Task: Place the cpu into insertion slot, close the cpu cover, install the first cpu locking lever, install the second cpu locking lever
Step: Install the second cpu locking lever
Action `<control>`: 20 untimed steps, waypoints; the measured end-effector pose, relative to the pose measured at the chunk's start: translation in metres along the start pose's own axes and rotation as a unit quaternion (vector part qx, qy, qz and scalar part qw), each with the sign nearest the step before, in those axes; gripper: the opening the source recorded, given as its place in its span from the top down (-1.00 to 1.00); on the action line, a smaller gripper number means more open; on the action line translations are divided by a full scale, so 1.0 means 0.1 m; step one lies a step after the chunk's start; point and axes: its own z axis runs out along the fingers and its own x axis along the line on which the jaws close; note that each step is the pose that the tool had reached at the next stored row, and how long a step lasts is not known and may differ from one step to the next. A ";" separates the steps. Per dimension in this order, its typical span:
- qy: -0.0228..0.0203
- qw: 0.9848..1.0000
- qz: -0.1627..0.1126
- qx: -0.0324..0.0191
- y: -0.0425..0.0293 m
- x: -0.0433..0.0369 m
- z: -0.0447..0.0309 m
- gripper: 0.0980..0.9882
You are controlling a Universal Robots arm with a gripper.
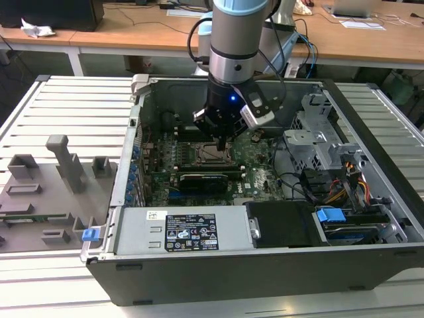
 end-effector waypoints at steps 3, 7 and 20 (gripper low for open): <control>0.000 1.000 0.000 0.000 -0.021 0.001 0.000 0.98; 0.002 1.000 0.000 0.000 -0.097 0.007 0.005 0.98; 0.002 1.000 0.000 -0.001 -0.192 0.029 0.025 0.98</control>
